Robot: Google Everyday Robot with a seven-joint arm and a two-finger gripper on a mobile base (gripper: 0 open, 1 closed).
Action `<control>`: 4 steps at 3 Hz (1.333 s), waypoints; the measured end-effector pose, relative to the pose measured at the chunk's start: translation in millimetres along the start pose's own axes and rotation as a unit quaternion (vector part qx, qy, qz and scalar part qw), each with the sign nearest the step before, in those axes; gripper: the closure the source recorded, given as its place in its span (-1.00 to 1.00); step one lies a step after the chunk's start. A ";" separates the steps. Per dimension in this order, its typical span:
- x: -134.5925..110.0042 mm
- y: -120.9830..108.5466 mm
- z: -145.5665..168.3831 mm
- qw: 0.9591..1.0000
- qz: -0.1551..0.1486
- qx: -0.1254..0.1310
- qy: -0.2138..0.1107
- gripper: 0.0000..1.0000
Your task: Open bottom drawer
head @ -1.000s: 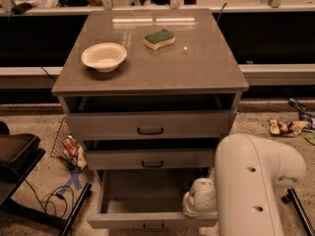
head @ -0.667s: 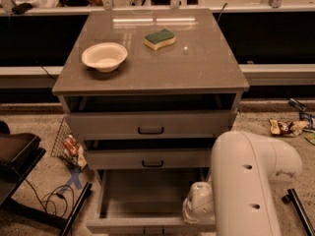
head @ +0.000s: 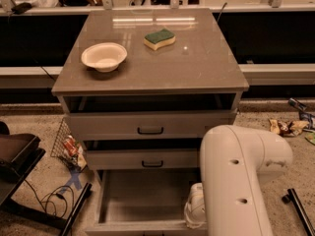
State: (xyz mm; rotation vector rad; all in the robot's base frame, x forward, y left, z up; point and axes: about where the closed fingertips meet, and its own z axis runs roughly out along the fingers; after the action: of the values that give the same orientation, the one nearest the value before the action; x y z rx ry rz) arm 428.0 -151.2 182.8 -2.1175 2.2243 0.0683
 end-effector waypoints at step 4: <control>-13.1 10.1 3.7 0.999 -0.025 -0.027 0.004 0.17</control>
Offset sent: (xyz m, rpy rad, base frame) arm 0.0017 0.0310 -0.0034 0.0031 0.0939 0.1459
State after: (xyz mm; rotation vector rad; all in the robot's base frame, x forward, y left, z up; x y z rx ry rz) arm 418.6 -137.3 180.0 -2.2023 2.1974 0.1182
